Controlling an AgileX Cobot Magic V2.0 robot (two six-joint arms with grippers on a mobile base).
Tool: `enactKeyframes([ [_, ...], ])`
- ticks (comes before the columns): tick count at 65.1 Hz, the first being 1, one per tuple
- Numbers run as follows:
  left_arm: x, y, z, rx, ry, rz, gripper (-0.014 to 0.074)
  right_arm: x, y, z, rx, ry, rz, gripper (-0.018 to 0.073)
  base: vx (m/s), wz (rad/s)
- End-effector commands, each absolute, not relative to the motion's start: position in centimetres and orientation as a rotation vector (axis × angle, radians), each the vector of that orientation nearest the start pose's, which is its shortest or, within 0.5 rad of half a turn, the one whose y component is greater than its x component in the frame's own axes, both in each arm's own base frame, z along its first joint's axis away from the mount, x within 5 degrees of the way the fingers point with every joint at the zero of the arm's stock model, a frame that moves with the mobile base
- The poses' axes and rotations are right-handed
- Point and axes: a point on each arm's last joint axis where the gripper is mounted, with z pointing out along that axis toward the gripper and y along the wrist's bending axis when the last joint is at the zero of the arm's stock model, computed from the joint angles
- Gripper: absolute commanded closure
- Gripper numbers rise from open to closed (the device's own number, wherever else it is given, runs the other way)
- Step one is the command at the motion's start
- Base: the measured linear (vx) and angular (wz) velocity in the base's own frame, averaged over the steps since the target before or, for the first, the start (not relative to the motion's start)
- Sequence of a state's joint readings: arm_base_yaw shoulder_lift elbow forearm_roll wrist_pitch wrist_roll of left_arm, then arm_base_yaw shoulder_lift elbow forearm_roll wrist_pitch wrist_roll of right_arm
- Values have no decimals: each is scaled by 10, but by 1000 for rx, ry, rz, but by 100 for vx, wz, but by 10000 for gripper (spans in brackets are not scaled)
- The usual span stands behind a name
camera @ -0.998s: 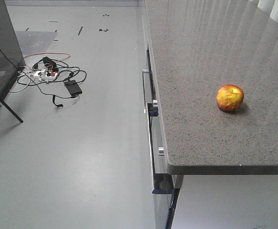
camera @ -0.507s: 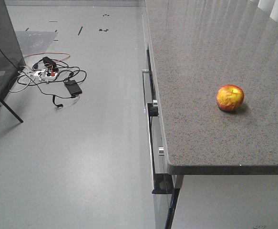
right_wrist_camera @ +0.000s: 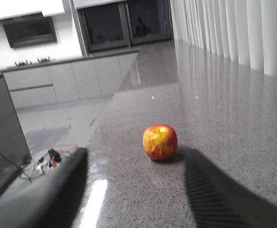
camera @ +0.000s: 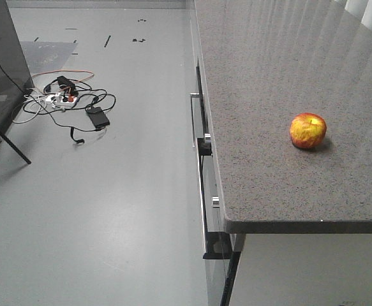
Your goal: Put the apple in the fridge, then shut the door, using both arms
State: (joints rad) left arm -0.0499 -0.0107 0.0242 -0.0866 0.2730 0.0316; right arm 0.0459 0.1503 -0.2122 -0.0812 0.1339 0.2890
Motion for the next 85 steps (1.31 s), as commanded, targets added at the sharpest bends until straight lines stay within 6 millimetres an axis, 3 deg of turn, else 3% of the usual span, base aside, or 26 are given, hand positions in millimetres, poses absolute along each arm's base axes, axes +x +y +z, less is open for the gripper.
enactKeyframes([
  [1,54,-4,194,1,1667,-101,603,65,2,293,127,1512,187,-41,0,0],
  [7,54,-4,194,1,1667,-101,603,65,2,306,111,1430,192,-106,0,0],
  [13,54,-4,194,1,1667,-101,603,65,3,313,108,1376,205,-111,0,0],
  [19,54,-4,194,1,1667,-101,603,70,2,320,104,1436,180,-108,0,0],
  [28,54,-4,194,1,1667,-101,603,84,1,357,59,1518,88,-104,0,0],
  [39,54,-4,194,1,1667,-101,603,118,1,417,-24,1592,-23,-97,0,0],
  [47,54,-4,194,1,1667,-101,603,154,2,451,-19,1635,-23,-90,0,0],
  [56,54,-4,194,1,1667,-101,603,203,5,471,-12,1719,-16,-84,0,0],
  [68,54,-4,194,1,1667,-101,603,267,10,469,-13,1839,21,-78,0,0],
  [75,54,-4,194,1,1667,-101,603,309,12,456,-9,1908,30,-72,0,0],
  [85,54,-4,194,1,1667,-101,603,353,14,442,-4,2009,32,-67,0,0],
])
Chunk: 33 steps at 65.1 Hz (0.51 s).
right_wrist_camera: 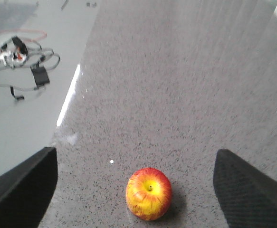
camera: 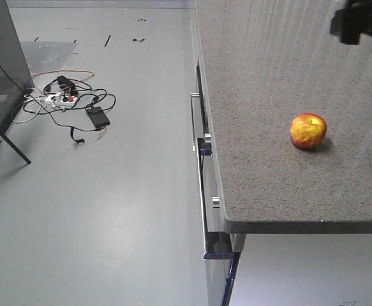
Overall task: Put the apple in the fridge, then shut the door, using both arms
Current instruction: 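Lower the open right gripper over the apple on the counter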
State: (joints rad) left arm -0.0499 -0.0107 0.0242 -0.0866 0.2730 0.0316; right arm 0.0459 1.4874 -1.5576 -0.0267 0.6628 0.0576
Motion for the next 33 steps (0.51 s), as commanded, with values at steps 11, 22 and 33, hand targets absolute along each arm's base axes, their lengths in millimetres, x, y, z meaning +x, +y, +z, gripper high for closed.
enactKeyframes([
  [11,54,-4,194,1,1667,-101,603,394,14,422,27,2086,77,-64,0,0],
  [22,54,-4,194,1,1667,-101,603,425,4,400,84,2150,125,-63,0,0],
  [33,54,-4,194,1,1667,-101,603,448,1,370,60,2208,114,-63,0,0],
])
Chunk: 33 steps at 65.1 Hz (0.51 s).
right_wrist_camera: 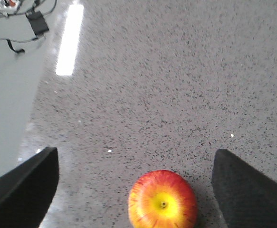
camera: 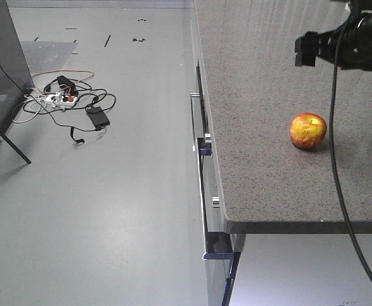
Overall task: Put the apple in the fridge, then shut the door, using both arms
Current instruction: 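Lower the open right gripper over the apple on the counter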
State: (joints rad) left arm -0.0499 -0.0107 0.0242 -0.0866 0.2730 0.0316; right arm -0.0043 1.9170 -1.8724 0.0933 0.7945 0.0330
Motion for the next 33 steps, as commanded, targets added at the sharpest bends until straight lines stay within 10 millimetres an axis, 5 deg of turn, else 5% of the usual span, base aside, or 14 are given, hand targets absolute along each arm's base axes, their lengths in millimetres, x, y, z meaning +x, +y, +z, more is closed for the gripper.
enactKeyframes([
  [1,54,-4,194,1,1667,-101,603,450,1,367,61,2214,114,-63,0,0],
  [33,54,-4,194,1,1667,-101,603,482,-4,301,68,2337,47,-60,0,0],
])
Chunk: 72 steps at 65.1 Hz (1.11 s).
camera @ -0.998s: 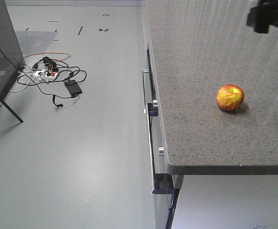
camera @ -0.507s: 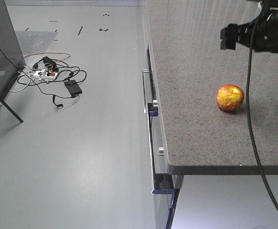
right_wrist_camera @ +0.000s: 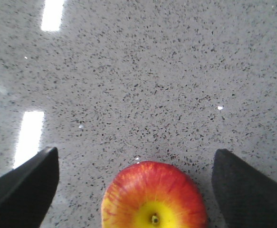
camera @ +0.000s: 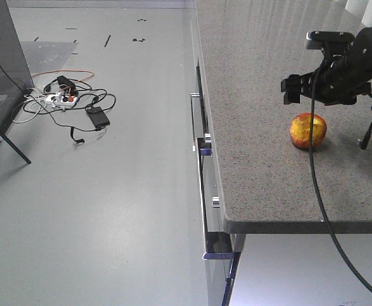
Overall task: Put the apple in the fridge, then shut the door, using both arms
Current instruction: 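Lower the open right gripper over the apple on the counter, then close the right gripper on the apple and lift it up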
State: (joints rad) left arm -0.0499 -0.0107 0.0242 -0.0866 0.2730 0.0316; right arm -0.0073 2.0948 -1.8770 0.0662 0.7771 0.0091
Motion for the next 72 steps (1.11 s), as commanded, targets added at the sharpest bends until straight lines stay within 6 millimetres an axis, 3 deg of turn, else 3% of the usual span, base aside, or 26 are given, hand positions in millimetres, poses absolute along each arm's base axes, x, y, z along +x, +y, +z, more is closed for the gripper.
enactKeyframes([
  [1,54,-4,194,1,1667,-101,603,482,-4,300,68,2340,45,-58,0,0],
  [23,54,-4,194,1,1667,-101,603,490,-7,267,78,2440,10,-50,0,0],
  [47,54,-4,194,1,1667,-101,603,486,-8,259,73,2520,-9,-17,0,0],
  [57,54,-4,194,1,1667,-101,603,484,-9,258,62,2541,-35,76,0,0],
  [58,54,-4,194,1,1667,-101,603,484,-9,258,61,2546,-38,125,0,0],
  [72,54,-4,194,1,1667,-101,603,481,-8,270,57,2516,-24,337,0,0],
])
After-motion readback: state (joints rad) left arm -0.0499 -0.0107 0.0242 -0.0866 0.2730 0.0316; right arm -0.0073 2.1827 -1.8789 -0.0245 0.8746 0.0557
